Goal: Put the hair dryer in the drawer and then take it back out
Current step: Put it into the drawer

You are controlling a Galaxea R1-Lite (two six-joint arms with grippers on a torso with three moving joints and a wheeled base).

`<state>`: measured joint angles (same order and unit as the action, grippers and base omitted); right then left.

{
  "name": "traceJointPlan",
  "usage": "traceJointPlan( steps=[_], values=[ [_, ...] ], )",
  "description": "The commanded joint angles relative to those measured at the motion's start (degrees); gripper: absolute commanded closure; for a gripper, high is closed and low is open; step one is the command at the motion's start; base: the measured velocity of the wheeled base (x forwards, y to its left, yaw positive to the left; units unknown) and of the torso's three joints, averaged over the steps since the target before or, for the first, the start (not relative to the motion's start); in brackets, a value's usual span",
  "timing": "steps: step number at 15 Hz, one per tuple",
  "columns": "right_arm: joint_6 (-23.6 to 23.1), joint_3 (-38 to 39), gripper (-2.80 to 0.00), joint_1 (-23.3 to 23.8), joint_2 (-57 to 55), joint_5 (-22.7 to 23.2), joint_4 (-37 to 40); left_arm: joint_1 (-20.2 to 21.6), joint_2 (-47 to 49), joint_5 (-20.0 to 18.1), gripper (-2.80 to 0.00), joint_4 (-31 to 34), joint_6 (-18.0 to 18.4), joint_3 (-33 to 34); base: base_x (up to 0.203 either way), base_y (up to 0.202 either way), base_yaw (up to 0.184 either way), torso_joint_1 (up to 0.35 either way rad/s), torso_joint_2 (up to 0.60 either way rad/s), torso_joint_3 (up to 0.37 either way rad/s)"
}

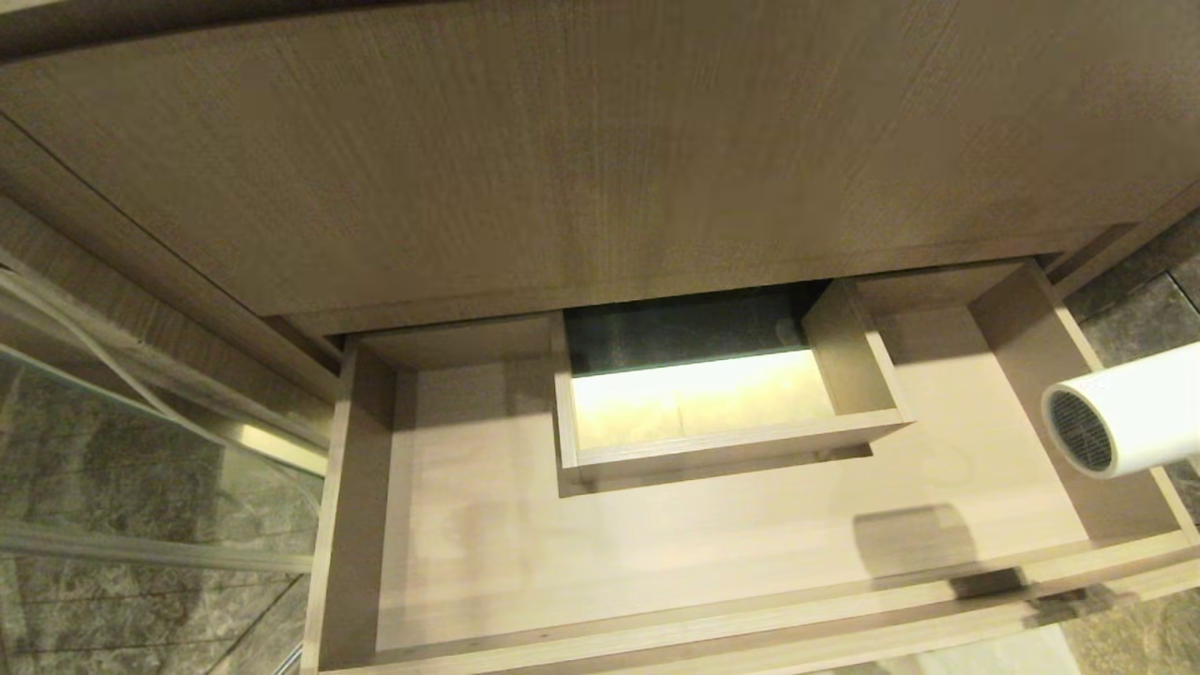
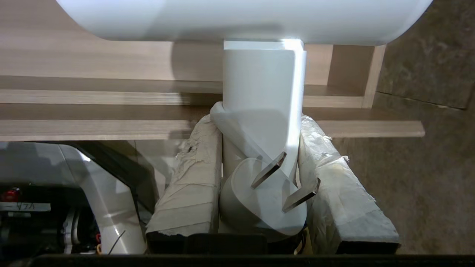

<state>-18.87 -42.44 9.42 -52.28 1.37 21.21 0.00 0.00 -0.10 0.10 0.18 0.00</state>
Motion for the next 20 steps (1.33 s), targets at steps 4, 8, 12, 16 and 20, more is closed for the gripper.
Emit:
traceJointPlan(
  steps=[4,8,12,16,20],
  values=[
    [-0.82,-2.92,0.00,1.30,-4.52,-0.07,-3.11,0.00,0.00,0.01,-2.80,0.08,-0.01,0.00,0.000,0.000,0.000,0.000,0.00,0.000],
    [-2.84,-13.86,0.00,4.19,-31.43,-0.56,-10.44,0.00,0.00,0.01,-2.80,0.08,-0.01,0.00,0.000,0.000,0.000,0.000,0.00,0.000],
    [-5.21,-31.91,0.00,7.64,-58.83,-2.22,-15.48,0.00,0.00,0.01,-2.80,0.08,-0.01,0.00,0.000,0.000,0.000,0.000,0.00,0.000],
    [-6.47,-35.54,0.00,9.08,-62.00,-3.49,-17.11,0.00,0.00,0.01,-2.80,0.08,-0.01,0.00,0.000,0.000,0.000,0.000,0.00,0.000],
    [-12.72,-34.57,0.00,8.67,-61.72,-2.46,-14.83,0.00,0.00,0.01,-2.80,0.08,-0.01,0.00,0.000,0.000,0.000,0.000,0.00,0.000]
  ],
)
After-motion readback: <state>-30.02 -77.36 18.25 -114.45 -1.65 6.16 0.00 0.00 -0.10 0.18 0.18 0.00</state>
